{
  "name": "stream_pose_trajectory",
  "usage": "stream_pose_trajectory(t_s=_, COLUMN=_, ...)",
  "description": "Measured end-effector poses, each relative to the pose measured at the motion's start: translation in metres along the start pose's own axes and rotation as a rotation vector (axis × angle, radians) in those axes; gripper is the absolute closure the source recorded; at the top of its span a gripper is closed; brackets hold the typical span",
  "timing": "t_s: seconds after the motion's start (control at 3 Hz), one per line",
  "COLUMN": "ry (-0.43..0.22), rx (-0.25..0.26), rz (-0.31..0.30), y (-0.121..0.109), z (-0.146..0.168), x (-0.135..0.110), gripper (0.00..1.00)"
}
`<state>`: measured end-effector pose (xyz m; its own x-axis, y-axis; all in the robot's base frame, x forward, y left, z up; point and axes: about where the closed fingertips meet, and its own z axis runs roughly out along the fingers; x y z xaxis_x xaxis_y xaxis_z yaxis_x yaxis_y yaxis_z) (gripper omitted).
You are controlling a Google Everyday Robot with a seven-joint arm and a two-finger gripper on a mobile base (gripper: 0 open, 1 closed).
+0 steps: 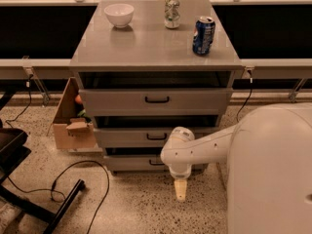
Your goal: Open bottom drawer
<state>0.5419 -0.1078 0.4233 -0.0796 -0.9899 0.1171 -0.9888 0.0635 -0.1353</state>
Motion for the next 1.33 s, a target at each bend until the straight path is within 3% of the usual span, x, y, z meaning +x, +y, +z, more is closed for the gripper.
stream_pose_trajectory(t_s=0.33, ry=-0.035, rx=-0.019, rz=0.025, y=-0.008, z=0.035, x=0.001, gripper=0.0)
stream_pose_trajectory(t_s=0.67, ry=-0.079, rx=0.002, rz=0.049, y=-0.031, z=0.085, x=0.008, gripper=0.0)
stream_pose_trajectory(t_s=1.0, ry=-0.113, rx=0.085, rz=0.046, y=-0.075, z=0.131, x=0.019, gripper=0.0)
stream_pose_trajectory(t_s=1.33, ry=-0.118, rx=0.134, rz=0.032, y=-0.104, z=0.151, x=0.022, gripper=0.0)
